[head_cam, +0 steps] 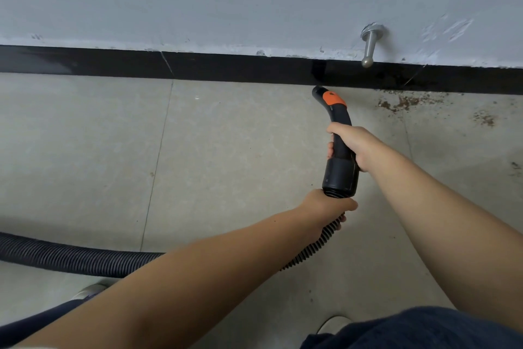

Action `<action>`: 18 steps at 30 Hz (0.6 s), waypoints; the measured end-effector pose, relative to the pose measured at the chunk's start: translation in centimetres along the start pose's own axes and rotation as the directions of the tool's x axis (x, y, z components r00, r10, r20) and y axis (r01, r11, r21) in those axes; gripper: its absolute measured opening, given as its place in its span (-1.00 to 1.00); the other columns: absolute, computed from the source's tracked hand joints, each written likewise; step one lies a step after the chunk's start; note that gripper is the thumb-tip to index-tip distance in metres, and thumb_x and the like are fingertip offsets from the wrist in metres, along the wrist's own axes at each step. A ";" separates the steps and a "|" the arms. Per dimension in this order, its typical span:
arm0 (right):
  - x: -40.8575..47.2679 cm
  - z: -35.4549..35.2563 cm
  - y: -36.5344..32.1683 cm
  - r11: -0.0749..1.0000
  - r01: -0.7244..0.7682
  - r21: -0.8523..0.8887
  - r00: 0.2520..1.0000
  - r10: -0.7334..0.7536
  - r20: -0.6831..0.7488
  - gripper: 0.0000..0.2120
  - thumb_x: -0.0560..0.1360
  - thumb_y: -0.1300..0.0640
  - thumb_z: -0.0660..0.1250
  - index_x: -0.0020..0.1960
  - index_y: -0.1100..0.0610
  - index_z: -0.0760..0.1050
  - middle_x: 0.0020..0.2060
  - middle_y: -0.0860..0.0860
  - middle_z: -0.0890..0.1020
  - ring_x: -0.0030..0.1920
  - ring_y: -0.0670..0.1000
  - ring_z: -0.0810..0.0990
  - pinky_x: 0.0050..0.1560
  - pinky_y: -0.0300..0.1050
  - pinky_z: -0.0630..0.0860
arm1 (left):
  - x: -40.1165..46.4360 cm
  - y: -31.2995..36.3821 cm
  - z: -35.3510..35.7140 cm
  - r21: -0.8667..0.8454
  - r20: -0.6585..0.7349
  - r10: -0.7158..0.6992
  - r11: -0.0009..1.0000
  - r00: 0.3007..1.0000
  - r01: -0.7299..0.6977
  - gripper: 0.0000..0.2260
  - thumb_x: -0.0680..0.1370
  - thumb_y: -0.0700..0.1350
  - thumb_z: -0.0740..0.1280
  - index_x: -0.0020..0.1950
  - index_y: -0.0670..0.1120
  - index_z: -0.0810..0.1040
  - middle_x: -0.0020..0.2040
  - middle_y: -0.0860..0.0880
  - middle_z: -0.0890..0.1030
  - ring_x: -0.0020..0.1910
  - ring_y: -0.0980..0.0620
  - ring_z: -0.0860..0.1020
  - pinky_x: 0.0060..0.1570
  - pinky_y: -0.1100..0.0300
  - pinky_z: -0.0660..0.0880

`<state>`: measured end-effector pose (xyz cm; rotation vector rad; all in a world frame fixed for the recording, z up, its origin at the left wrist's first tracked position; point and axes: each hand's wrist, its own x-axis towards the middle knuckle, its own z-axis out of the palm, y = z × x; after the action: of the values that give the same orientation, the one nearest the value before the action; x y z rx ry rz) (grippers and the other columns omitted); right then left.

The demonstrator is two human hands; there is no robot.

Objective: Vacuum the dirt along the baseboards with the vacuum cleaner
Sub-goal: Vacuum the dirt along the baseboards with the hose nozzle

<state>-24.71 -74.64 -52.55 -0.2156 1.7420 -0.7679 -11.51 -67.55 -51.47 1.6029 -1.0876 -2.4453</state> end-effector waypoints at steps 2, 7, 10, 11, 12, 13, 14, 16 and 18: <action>-0.2 -0.6 0.8 1.000 -0.016 0.006 1.000 0.016 -0.002 -0.83 0.48 0.17 0.33 -0.02 0.20 0.38 -0.51 0.08 0.51 -0.54 0.04 0.49 -0.33 -0.11 0.54 | -0.2 -0.6 0.5 0.015 0.016 -0.016 1.000 1.000 0.016 -0.86 0.50 -0.20 0.38 -0.13 -0.06 0.43 -0.30 -0.06 0.48 -0.39 0.06 0.44 -0.36 0.26 0.44; -0.8 -0.2 1.7 0.999 -0.017 -0.043 0.999 0.018 0.027 -0.84 0.48 0.16 0.33 -0.06 0.20 0.38 -0.52 0.07 0.53 -0.52 0.04 0.50 -0.29 -0.08 0.54 | -0.8 -2.1 0.9 -0.005 0.011 -0.022 1.000 1.000 0.022 -0.86 0.50 -0.20 0.38 -0.13 -0.05 0.43 -0.29 -0.06 0.47 -0.38 0.05 0.43 -0.32 0.24 0.44; -0.7 0.8 1.4 0.999 -0.004 -0.040 0.999 0.005 0.033 -0.83 0.48 0.17 0.33 -0.02 0.21 0.38 -0.50 0.08 0.52 -0.54 0.03 0.49 -0.36 -0.13 0.55 | -0.9 -1.8 -0.1 -0.017 -0.002 -0.010 1.000 1.000 0.010 -0.86 0.50 -0.20 0.37 -0.13 -0.05 0.43 -0.29 -0.06 0.47 -0.38 0.06 0.43 -0.34 0.26 0.44; -0.7 1.1 1.2 0.999 -0.003 -0.035 0.999 0.004 0.035 -0.82 0.48 0.18 0.33 0.00 0.20 0.37 -0.49 0.08 0.52 -0.55 0.03 0.49 -0.39 -0.14 0.55 | -0.9 -1.6 -0.5 -0.017 -0.001 -0.004 1.000 1.000 0.004 -0.87 0.50 -0.20 0.37 -0.12 -0.06 0.42 -0.29 -0.06 0.47 -0.38 0.06 0.43 -0.35 0.27 0.44; -0.7 1.4 0.9 1.000 -0.003 -0.031 0.999 0.004 0.037 -0.82 0.48 0.18 0.33 0.01 0.20 0.37 -0.48 0.08 0.51 -0.55 0.02 0.49 -0.41 -0.15 0.55 | -0.9 -1.3 -0.8 -0.017 -0.001 0.002 1.000 1.000 -0.002 -0.87 0.51 -0.20 0.37 -0.12 -0.06 0.43 -0.29 -0.06 0.47 -0.39 0.06 0.43 -0.37 0.28 0.44; -0.6 1.6 0.6 1.000 -0.002 -0.028 0.999 0.004 0.041 -0.82 0.48 0.18 0.33 0.02 0.20 0.38 -0.46 0.08 0.51 -0.55 0.02 0.49 -0.42 -0.16 0.55 | -1.0 -1.1 -1.1 -0.018 -0.002 0.009 1.000 1.000 -0.009 -0.87 0.51 -0.20 0.37 -0.13 -0.06 0.43 -0.29 -0.06 0.47 -0.40 0.06 0.43 -0.39 0.30 0.43; -0.6 1.9 0.3 1.000 0.000 -0.030 0.999 0.001 0.043 -0.81 0.48 0.18 0.33 0.02 0.20 0.38 -0.45 0.09 0.52 -0.55 0.02 0.49 -0.42 -0.16 0.55 | -1.0 -0.9 -1.3 -0.020 -0.006 0.016 1.000 1.000 -0.017 -0.88 0.51 -0.20 0.37 -0.13 -0.07 0.43 -0.29 -0.06 0.47 -0.40 0.06 0.43 -0.41 0.31 0.43; -0.5 2.5 -0.3 0.999 0.011 -0.039 0.999 -0.009 0.039 -0.81 0.49 0.17 0.33 0.03 0.20 0.38 -0.43 0.09 0.52 -0.55 0.01 0.50 -0.41 -0.17 0.54 | -0.9 -0.5 -1.8 -0.026 -0.017 0.028 0.999 0.999 -0.028 -0.88 0.52 -0.20 0.36 -0.12 -0.07 0.43 -0.29 -0.06 0.47 -0.40 0.07 0.43 -0.44 0.33 0.43; -0.3 3.1 -0.6 0.999 0.021 -0.039 0.999 -0.019 0.038 -0.81 0.49 0.17 0.33 0.03 0.20 0.38 -0.45 0.08 0.52 -0.56 0.01 0.49 -0.41 -0.17 0.54 | -0.8 -0.2 -2.5 -0.017 -0.033 0.031 0.999 0.999 -0.031 -0.89 0.51 -0.19 0.37 -0.11 -0.07 0.44 -0.29 -0.05 0.48 -0.39 0.06 0.44 -0.42 0.32 0.43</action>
<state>-21.89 -76.07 -52.33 -0.2730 1.7231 -0.7401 -9.05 -68.41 -51.51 1.6026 -1.0744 -2.3941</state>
